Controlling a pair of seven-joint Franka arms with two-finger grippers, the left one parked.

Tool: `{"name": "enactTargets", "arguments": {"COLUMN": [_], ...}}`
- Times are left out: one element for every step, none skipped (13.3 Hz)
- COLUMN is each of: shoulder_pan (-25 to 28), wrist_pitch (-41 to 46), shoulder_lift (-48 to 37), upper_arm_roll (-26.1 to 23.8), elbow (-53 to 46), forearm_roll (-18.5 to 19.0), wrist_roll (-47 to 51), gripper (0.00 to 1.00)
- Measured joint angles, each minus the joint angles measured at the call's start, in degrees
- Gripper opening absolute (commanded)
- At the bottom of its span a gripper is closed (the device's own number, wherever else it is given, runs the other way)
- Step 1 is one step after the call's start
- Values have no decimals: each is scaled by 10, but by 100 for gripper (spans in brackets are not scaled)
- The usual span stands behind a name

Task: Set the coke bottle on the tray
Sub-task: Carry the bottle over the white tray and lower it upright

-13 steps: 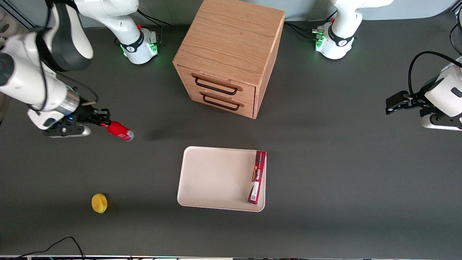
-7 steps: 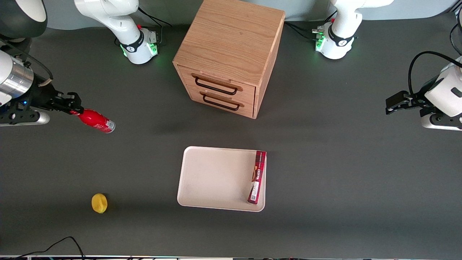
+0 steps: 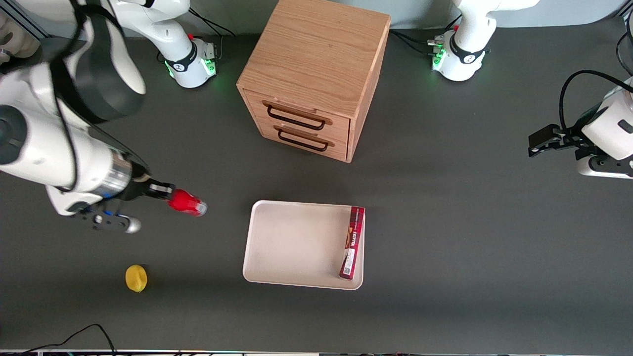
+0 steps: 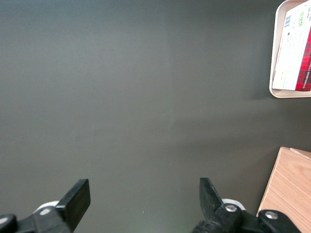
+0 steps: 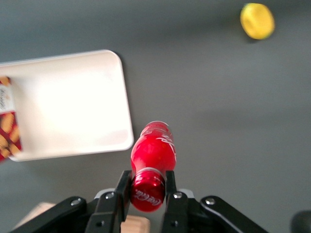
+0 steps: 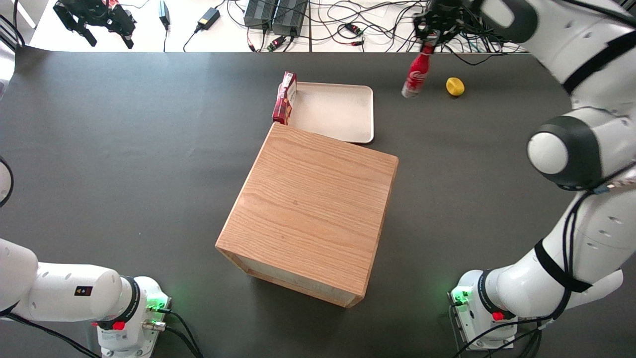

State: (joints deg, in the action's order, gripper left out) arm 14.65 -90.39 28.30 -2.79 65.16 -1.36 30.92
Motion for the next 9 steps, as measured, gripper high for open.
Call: {"name": "enactTargets", "arguments": {"shoulder_pan": [14, 26, 36, 45, 54, 63, 72, 77, 81], "wrist_pitch": [-19, -44, -73, -101, -122, -143, -161, -181, -195], "shoulder_lift": [28, 53, 75, 95, 113, 130, 143, 154, 164], "upper_arm_roll": [0, 1, 4, 10, 18, 27, 36, 41, 43], "elbow": [-22, -36, -44, -48, -51, -53, -54, -55, -57], "forearm_roll": [0, 1, 1, 2, 2, 2, 2, 2, 2], "wrist_roll": [32, 59, 76, 85, 90, 95, 107, 117, 120], "gripper": [0, 0, 0, 0, 0, 0, 0, 0, 0]}}
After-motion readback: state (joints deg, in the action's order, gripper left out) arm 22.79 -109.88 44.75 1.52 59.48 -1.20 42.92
